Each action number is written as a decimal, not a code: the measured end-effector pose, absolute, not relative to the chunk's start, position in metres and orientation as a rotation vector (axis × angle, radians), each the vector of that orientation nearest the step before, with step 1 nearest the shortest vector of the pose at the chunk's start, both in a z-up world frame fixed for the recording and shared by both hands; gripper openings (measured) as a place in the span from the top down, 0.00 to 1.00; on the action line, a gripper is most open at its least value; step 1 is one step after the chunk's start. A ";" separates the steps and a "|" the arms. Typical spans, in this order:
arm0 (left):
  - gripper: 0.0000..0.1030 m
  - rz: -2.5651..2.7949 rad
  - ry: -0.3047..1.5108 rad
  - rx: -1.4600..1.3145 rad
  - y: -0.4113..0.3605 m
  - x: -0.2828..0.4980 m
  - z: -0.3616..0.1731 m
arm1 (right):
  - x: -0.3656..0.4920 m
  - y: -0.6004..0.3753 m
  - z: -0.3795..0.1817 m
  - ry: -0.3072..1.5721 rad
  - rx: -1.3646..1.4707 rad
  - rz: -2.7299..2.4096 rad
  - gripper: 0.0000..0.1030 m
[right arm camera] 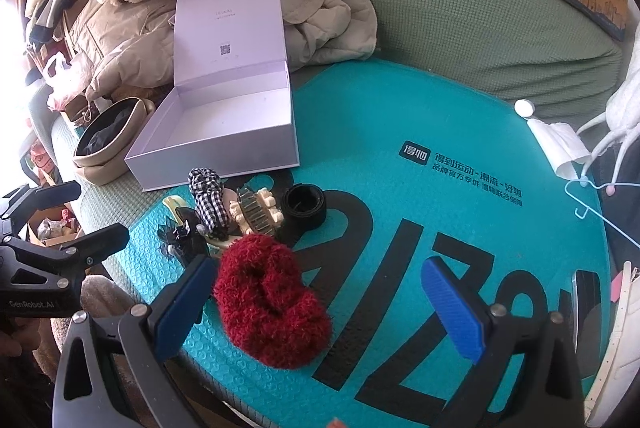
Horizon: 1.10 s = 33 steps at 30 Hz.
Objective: Organize objects
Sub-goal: 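Move both tools toward the pile of hair accessories on the mat, then grasp the red fuzzy scrunchie with the right tool while the left tool grasps the black claw clip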
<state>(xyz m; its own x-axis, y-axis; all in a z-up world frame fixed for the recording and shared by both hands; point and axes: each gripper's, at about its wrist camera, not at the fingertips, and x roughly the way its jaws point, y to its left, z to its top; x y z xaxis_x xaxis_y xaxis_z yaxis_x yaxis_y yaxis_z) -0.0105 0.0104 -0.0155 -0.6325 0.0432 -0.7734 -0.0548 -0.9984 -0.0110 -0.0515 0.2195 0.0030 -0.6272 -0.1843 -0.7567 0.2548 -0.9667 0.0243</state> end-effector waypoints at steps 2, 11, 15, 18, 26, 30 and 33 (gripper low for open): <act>0.01 2.773 0.015 -1.339 0.014 -0.015 -0.021 | -0.052 0.220 0.000 0.129 1.211 -2.614 0.01; 0.01 2.730 0.019 -1.424 0.024 -0.025 -0.043 | -0.057 0.216 -0.019 0.147 1.242 -2.543 0.01; 0.01 2.728 0.016 -1.449 0.025 -0.027 -0.047 | -0.060 0.215 -0.023 0.143 1.244 -2.514 0.01; 0.01 2.720 0.021 -1.467 0.026 -0.029 -0.049 | -0.061 0.214 -0.026 0.151 1.248 -2.495 0.04; 0.03 2.669 0.003 -1.507 0.034 -0.030 -0.063 | -0.063 0.219 -0.042 0.117 1.302 -2.424 0.17; 0.07 2.656 -0.019 -1.529 0.038 -0.032 -0.070 | -0.061 0.217 -0.048 0.114 1.310 -2.371 0.24; 0.18 2.663 -0.034 -1.522 0.040 -0.033 -0.072 | -0.059 0.215 -0.050 0.098 1.298 -2.332 0.31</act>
